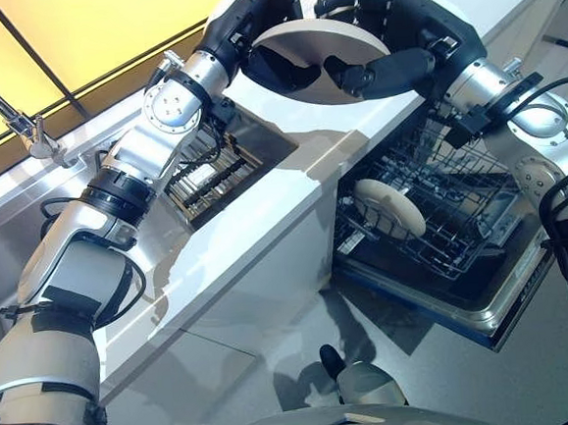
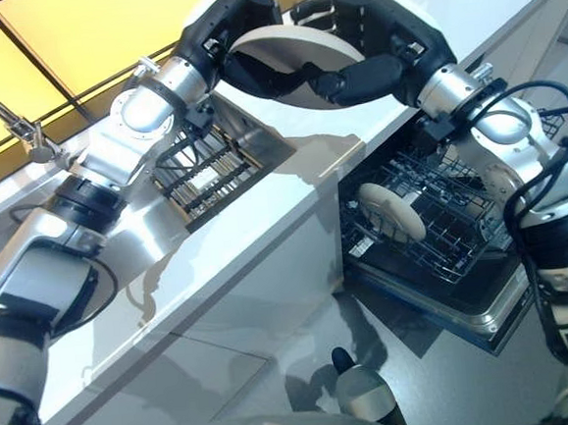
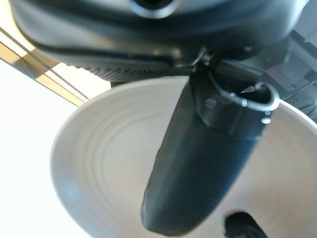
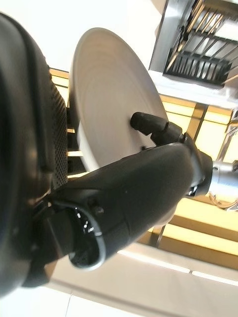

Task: Pick up plates and place into dishwasher.

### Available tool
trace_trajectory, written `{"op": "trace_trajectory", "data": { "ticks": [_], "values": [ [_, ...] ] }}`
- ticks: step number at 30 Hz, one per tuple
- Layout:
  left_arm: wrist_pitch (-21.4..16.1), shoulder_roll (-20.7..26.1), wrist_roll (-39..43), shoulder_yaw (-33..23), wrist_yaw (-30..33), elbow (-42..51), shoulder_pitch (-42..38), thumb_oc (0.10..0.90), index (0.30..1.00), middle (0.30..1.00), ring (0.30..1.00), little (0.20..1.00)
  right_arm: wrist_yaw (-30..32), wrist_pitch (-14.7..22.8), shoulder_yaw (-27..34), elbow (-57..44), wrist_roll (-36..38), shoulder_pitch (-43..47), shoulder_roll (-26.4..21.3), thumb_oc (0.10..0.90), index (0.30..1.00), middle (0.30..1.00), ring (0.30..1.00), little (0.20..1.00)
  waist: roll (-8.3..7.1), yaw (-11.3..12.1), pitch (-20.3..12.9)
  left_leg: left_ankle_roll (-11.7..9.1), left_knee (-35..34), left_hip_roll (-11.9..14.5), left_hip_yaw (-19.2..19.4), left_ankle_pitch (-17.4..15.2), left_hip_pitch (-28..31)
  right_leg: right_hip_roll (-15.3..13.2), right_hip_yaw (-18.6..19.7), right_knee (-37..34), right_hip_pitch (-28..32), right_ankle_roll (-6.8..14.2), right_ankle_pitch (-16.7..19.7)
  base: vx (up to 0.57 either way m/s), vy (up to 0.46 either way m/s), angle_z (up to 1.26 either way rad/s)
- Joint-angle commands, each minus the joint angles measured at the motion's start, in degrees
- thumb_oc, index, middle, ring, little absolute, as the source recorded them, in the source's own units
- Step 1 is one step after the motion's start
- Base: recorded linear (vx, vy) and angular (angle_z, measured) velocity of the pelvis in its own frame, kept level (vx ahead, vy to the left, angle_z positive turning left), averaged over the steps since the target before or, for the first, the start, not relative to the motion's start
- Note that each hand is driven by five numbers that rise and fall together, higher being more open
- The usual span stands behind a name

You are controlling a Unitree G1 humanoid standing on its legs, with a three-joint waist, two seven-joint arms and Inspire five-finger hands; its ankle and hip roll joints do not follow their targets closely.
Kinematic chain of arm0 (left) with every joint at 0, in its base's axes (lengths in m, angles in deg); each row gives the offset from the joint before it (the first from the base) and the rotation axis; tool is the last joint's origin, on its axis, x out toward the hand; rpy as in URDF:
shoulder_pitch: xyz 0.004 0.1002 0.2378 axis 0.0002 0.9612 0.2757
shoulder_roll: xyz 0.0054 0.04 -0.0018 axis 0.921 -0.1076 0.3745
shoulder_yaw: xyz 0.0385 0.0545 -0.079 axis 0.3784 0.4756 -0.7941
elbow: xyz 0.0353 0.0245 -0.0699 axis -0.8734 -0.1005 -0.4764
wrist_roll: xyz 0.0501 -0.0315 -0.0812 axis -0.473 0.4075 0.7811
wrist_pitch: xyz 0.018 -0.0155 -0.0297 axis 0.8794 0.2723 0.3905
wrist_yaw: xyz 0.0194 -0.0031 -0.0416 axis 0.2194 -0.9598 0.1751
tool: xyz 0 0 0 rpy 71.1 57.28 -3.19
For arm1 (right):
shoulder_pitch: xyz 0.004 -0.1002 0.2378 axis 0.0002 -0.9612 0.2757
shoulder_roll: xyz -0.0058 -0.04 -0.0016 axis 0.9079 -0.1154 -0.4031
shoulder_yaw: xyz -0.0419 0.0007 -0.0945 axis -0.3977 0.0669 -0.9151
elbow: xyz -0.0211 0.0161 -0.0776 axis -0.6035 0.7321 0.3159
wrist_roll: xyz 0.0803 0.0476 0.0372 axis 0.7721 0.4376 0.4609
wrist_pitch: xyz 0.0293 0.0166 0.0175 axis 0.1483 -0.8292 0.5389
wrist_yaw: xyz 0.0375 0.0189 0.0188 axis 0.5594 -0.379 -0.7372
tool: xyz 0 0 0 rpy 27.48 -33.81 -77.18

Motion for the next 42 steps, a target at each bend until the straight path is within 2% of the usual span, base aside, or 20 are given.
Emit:
{"op": "trace_trajectory", "data": {
  "ticks": [1, 13, 14, 15, 16, 21, 30, 32, 38, 42],
  "values": [
    [-6.96, 1.02, 2.88, -3.70, 3.32, -1.12, -2.37, 0.100, 0.300, 0.300, 0.300, 0.200, -0.64, 3.85, 0.76, 2.51, 0.75, 5.27, 2.91, 0.100, 0.300, 0.300, 0.300, 0.200, -2.89, 0.33, -11.14, 2.16, 0.32, -0.07, -0.68, 1.97, -3.54, 0.06, -0.74, 0.32, 3.50, 3.26, -2.90, 0.00, 0.000, 0.00],
    [-6.20, 1.50, 1.55, -3.49, 3.65, -1.05, -2.99, 0.100, 0.300, 0.300, 0.300, 0.200, 0.52, 3.26, 1.30, 3.15, -1.93, 5.06, 2.45, 0.100, 0.300, 0.300, 0.300, 0.200, -2.65, 0.34, -11.10, 2.23, 0.32, -0.19, -0.77, 1.83, -3.44, -0.10, -0.67, 0.33, 3.73, 3.36, -3.09, 0.00, 0.000, 0.00],
    [-5.61, 1.77, 1.12, -3.44, 3.90, -0.93, -3.16, 0.608, 0.735, 0.735, 0.735, 0.708, 0.79, 3.07, 1.38, 3.14, -2.71, 4.93, 2.36, 0.100, 0.300, 0.300, 0.300, 0.200, -2.62, 0.40, -11.11, 2.25, 0.32, -0.22, -0.79, 1.83, -3.49, -0.09, -0.65, 0.32, 3.70, 3.38, -3.07, 0.00, 0.000, 0.00],
    [-5.61, 1.77, 1.12, -3.44, 3.90, -0.93, -3.16, 0.608, 0.735, 0.735, 0.735, 0.708, 0.79, 3.07, 1.38, 3.14, -2.71, 4.93, 2.36, 0.100, 0.300, 0.300, 0.300, 0.200, -2.62, 0.40, -11.11, 2.25, 0.32, -0.22, -0.79, 1.83, -3.49, -0.09, -0.65, 0.32, 3.70, 3.38, -3.07, 0.00, 0.000, 0.00],
    [-4.63, 2.41, 0.48, -3.23, 3.96, -0.77, -3.41, 0.800, 0.900, 0.900, 0.900, 0.900, 1.06, 3.16, 1.58, 3.37, -3.53, 4.68, 1.85, 0.100, 0.300, 0.300, 0.300, 0.200, -2.58, 0.43, -11.04, 2.26, 0.32, -0.26, -0.82, 1.85, -3.53, -0.12, -0.68, 0.31, 3.67, 3.43, -3.01, 0.00, 0.000, 0.00],
    [-3.46, 6.32, 1.71, -3.94, 2.37, -0.40, -2.89, 0.800, 0.900, 0.900, 0.900, 0.900, 2.30, 4.03, 3.99, 4.65, -5.49, 2.57, -1.05, 0.100, 0.300, 0.300, 0.300, 0.200, -2.43, 0.75, -10.89, 2.23, 0.32, -0.32, -1.06, 1.86, -3.69, -0.17, -0.82, 0.26, 3.54, 3.59, -2.89, 0.00, 0.000, 0.00],
    [-1.41, 13.96, 7.03, -9.89, -1.72, 2.65, 2.27, 0.800, 0.900, 0.900, 0.900, 0.900, 3.02, 5.28, 12.12, 6.19, -7.64, -4.82, -7.03, 0.100, 0.300, 0.300, 0.300, 0.200, -2.18, 1.61, -10.29, 2.01, 0.32, -0.43, -2.14, 1.95, -4.00, -0.30, -1.54, 0.25, 3.55, 3.69, -3.00, 0.00, 0.001, 0.01],
    [-0.32, 15.67, 9.48, -11.16, -4.44, 2.22, 3.61, 0.800, 0.900, 0.900, 0.900, 0.900, 3.45, 5.57, 13.43, 7.37, -8.40, -6.10, -8.64, 0.100, 0.300, 0.300, 0.300, 0.200, -2.16, 2.00, -10.16, 1.98, 0.32, -0.55, -2.67, 2.01, -4.17, -0.33, -1.79, 0.25, 3.52, 3.69, -2.99, -0.01, -0.001, 0.06],
    [0.13, 16.72, 14.14, -12.63, -7.24, 2.37, 5.25, 0.800, 0.900, 0.900, 0.900, 0.900, 4.33, 5.93, 14.18, 8.34, -9.93, -7.07, -9.79, 0.100, 0.300, 0.300, 0.300, 0.200, -2.10, 2.28, -10.07, 1.95, 0.32, -0.62, -3.05, 2.06, -4.31, -0.33, -1.93, 0.24, 3.46, 3.71, -2.99, 0.00, 0.000, 0.02],
    [-0.81, 18.47, 12.42, -15.40, -6.22, 1.90, 8.37, 0.800, 0.900, 0.900, 0.900, 0.900, 9.81, 8.55, 16.89, 9.58, -14.56, -9.63, -12.33, 0.100, 0.300, 0.300, 0.300, 0.200, -2.10, 2.48, -9.81, 2.02, 0.32, -0.69, -3.45, 2.03, -4.36, -0.27, -2.01, 0.26, 3.50, 3.60, -3.07, 0.00, 0.000, 0.00]
  ]
}}
